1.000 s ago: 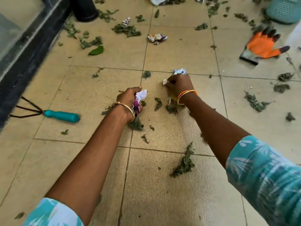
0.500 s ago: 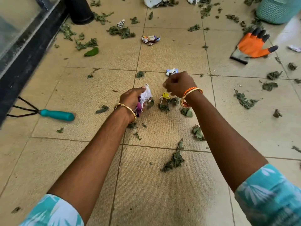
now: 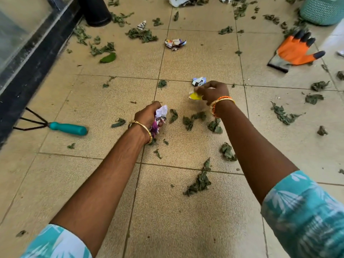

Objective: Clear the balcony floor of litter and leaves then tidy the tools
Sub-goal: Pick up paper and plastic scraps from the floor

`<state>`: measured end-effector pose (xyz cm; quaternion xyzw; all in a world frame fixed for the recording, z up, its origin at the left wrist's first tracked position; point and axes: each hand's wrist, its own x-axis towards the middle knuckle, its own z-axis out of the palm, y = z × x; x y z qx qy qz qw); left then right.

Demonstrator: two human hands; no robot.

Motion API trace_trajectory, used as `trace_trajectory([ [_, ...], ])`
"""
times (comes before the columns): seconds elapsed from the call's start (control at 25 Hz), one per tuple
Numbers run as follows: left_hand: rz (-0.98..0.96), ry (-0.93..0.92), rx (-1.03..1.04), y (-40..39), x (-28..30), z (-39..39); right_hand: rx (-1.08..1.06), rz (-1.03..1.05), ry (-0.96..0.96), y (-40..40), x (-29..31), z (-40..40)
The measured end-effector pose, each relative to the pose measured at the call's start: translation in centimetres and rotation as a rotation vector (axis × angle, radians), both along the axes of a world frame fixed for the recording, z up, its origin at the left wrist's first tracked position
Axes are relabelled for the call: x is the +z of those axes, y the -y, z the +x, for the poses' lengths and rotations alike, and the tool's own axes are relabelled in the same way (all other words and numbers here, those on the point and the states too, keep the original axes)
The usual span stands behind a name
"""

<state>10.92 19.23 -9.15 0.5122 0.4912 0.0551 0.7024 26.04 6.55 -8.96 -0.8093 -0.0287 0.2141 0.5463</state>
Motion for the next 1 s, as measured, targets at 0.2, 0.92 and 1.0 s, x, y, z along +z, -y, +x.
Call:
trace_trajectory([
  [0.2,-0.09,0.055,-0.049,1.2,0.7,0.8,-0.004,0.333,-0.2,2.3,2.7,-1.6],
  [0.92,-0.05,-0.008,-0.073,0.5,0.9,1.0,0.467,-0.635,0.67,-2.4,-5.3,4.0],
  [1.0,-0.076,-0.011,-0.104,0.5,0.9,0.9,0.331,-0.568,0.712,-1.8,-5.2,3.4],
])
